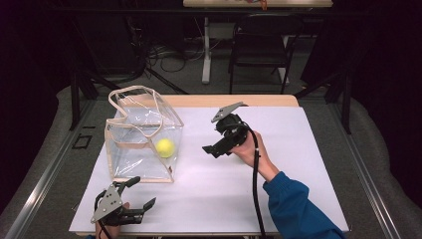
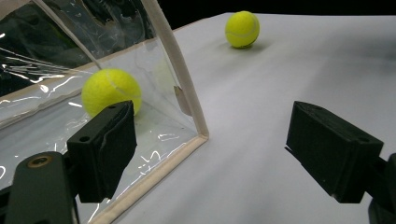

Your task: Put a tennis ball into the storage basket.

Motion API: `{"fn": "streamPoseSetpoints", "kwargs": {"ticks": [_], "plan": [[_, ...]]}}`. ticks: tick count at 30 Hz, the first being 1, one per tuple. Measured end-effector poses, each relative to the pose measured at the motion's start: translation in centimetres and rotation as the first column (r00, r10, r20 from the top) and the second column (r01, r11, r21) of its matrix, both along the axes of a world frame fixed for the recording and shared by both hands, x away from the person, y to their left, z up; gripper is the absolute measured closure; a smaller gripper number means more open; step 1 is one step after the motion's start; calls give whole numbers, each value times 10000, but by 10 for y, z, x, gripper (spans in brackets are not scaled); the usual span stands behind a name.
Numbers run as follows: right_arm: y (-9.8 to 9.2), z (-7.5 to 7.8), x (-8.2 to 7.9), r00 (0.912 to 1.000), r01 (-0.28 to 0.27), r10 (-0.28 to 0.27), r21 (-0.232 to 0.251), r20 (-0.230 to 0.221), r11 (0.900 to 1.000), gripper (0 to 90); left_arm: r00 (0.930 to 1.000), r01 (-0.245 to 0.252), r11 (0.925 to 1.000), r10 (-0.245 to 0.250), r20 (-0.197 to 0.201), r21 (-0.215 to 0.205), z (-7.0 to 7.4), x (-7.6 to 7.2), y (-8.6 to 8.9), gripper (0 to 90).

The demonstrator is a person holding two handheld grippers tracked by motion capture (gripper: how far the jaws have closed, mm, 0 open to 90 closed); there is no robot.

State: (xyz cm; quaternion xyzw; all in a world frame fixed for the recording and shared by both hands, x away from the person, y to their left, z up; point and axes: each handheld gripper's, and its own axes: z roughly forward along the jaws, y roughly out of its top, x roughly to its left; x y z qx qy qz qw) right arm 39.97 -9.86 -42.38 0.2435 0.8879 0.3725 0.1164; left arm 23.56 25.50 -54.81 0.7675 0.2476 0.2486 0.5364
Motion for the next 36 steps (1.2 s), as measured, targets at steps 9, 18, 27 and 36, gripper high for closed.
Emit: {"fn": "streamPoseSetpoints", "kwargs": {"ticks": [9,18,27,36], "plan": [[-13,-12,-6,9998,162,-162,3,-95,9999,3,10000,-15,10000,15,20,64,0,0,1,159],[-22,-21,-13,9995,291,-293,-101,-131,9995,5,10000,-42,10000,42,-12,75,0,-1,1,159],[-32,-31,-18,9985,461,-464,-122,-295,9989,6,10000,-26,9999,26,-44,113,0,-1,2,159],[-41,-39,-25,9971,601,-608,-177,-455,9980,6,10000,-52,9999,52,-17,124,0,-2,3,159]]}}
